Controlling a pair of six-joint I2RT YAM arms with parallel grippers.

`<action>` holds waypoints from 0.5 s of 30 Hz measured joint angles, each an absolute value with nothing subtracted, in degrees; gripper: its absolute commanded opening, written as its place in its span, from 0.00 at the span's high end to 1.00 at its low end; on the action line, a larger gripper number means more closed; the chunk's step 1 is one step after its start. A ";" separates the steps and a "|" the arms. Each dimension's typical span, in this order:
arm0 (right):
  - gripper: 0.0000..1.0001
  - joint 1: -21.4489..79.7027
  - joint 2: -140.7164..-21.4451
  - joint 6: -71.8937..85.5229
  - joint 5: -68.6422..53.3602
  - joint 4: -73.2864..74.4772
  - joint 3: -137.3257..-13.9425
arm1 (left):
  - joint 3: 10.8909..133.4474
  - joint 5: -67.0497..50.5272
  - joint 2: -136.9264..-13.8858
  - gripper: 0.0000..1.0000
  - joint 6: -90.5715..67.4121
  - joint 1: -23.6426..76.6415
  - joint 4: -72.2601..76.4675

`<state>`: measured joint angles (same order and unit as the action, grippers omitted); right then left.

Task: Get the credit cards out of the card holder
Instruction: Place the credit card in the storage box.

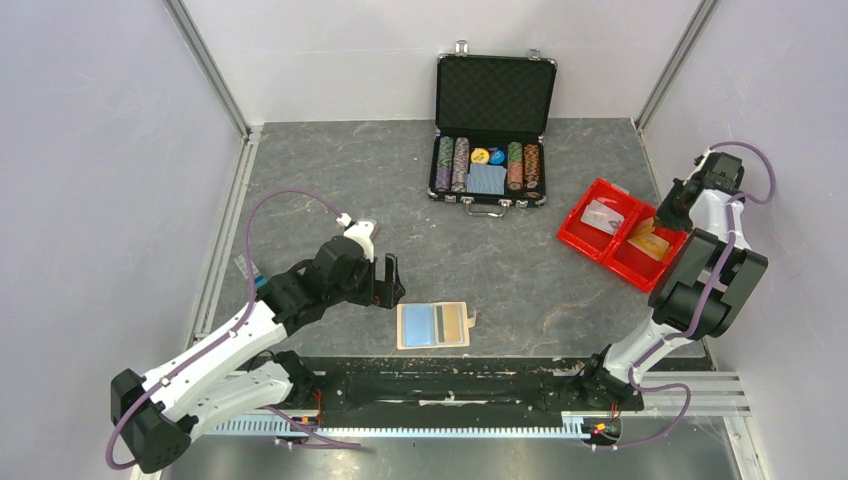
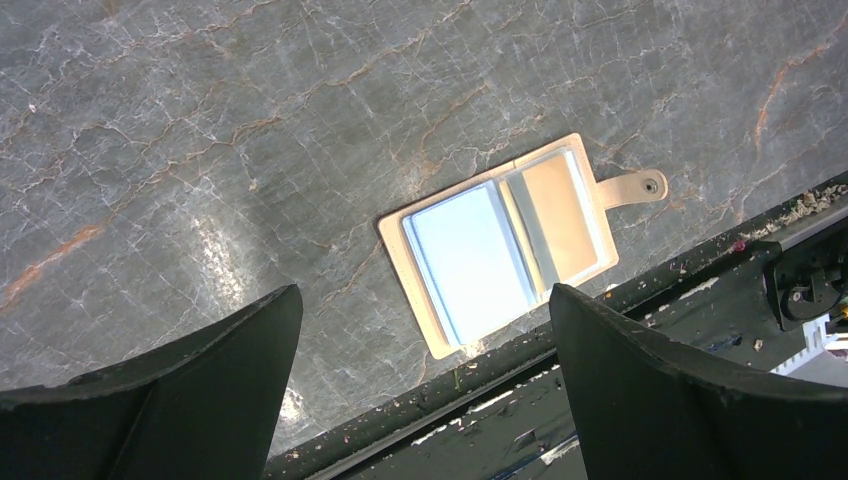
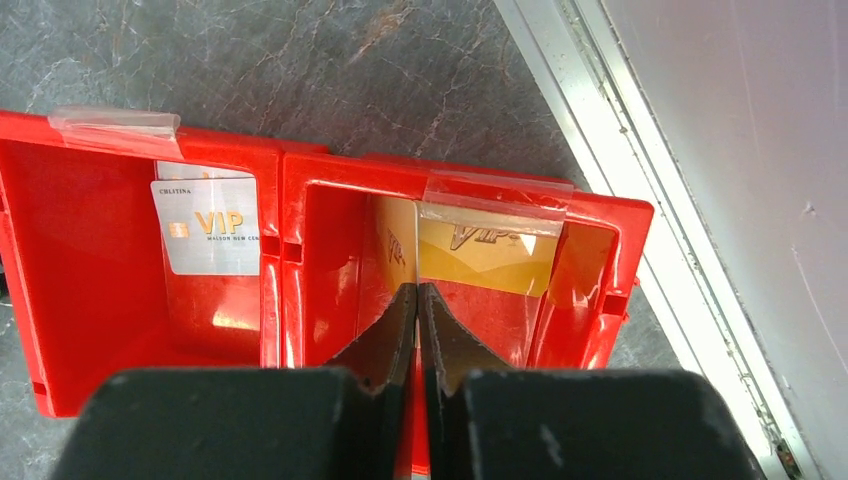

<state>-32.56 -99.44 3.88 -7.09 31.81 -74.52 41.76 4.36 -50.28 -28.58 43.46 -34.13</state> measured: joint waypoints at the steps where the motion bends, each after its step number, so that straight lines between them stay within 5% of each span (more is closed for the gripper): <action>1: 0.91 -32.49 -99.44 3.86 -6.68 31.86 -74.65 | 41.76 4.36 -50.28 0.00 -28.58 43.46 -34.13; 6: 0.76 -31.62 -99.44 3.81 -3.66 32.27 -75.55 | 41.85 4.36 -50.26 0.00 -28.58 43.46 -34.15; 15: 0.75 -27.40 -96.95 3.99 1.02 34.41 -77.87 | 41.85 4.36 -49.56 0.00 -28.58 43.46 -34.17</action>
<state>-27.40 -96.95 3.99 1.02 34.41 -77.87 41.85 4.36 -49.56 -28.58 43.46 -34.17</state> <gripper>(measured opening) 0.266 0.996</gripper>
